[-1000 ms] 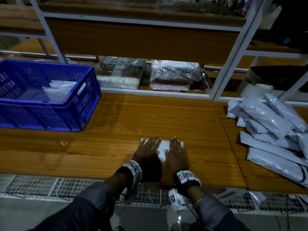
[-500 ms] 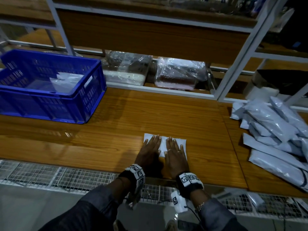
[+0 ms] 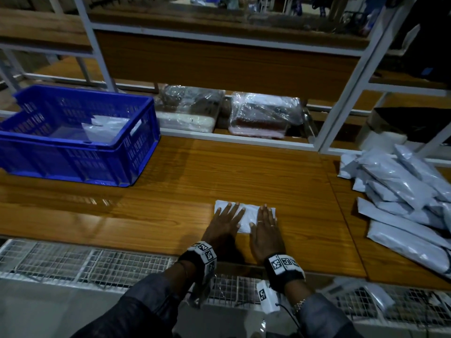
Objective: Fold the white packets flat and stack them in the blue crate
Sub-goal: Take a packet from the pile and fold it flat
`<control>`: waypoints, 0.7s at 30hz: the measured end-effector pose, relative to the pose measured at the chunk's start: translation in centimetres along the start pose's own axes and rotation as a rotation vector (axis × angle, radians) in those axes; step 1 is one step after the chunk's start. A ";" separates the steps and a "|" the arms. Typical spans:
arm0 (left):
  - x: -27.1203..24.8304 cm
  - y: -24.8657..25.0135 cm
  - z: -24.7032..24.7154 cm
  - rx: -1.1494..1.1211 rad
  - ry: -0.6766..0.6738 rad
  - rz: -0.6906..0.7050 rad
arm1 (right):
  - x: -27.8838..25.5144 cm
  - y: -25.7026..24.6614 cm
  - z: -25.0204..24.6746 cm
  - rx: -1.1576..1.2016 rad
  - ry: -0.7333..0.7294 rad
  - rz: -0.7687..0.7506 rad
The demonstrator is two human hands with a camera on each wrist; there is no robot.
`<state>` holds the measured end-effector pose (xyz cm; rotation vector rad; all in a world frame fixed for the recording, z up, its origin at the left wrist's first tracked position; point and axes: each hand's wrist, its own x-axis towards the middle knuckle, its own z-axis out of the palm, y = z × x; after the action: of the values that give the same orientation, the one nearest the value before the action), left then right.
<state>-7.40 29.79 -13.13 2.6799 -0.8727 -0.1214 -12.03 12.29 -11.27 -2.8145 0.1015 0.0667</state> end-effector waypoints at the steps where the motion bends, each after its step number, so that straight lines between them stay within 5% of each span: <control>1: 0.1 0.1 0.0 -0.027 -0.014 -0.014 | 0.0 0.0 0.2 -0.017 0.003 -0.001; 16: -0.2 -1.6 -5.4 -0.032 -0.198 -0.059 | 0.6 1.8 -5.4 0.032 -0.261 -0.172; 21: 0.0 -2.7 -6.5 -0.125 -0.140 -0.052 | 2.0 2.0 -6.0 -0.021 -0.272 -0.171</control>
<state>-4.71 33.61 -7.82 2.6020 -0.8081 -0.3667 -9.97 8.31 -6.37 -2.7916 -0.2027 0.4105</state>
